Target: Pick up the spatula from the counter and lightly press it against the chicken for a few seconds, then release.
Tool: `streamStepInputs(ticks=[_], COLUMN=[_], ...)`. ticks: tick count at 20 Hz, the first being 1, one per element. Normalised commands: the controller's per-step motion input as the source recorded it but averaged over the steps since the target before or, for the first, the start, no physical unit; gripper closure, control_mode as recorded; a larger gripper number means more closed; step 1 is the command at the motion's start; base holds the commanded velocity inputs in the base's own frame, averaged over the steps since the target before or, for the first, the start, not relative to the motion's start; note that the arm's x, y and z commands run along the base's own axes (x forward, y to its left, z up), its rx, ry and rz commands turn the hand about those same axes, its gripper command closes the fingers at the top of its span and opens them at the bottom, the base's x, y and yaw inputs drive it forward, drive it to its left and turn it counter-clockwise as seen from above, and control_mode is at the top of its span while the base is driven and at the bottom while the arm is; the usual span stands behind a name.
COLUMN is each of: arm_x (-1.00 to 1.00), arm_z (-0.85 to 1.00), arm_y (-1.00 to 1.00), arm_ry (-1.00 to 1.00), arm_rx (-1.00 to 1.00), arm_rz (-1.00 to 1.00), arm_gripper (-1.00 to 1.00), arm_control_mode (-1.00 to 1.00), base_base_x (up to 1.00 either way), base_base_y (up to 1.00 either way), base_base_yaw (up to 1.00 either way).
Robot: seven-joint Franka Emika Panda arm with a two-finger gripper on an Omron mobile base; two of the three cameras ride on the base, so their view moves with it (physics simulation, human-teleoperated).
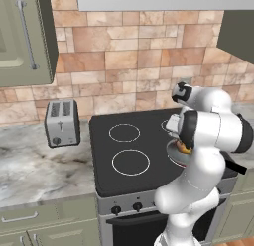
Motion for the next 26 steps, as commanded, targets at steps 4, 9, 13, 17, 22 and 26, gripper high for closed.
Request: streamStepInputs(ticks=[4,9,13,17,22,26], arm_x=[-0.04,-0.05,-0.1,-0.1,-0.1,-0.1], arm_z=[-0.14,-0.11,-0.09,-0.08,-0.07,-0.05], arm_y=[0.0,0.0,0.0,0.0,0.0,0.0], arm_ry=[0.08,0.07,0.05,0.04,0.04,0.03], arm_rx=[0.03,0.04,0.03,0.03,0.03,0.03], arm_rz=[0.0,0.0,0.0,0.0,0.0,0.0], arm_gripper=[1.0,1.0,1.0,1.0,1.0,1.0], arm_control_mode=[-1.0,-1.0,-1.0,-1.0,-1.0,-1.0], base_base_x=[0.0,0.0,0.0,0.0,0.0,0.0], base_base_y=[0.0,0.0,0.0,0.0,0.0,0.0], base_base_yaw=[0.0,0.0,0.0,0.0,0.0,0.0])
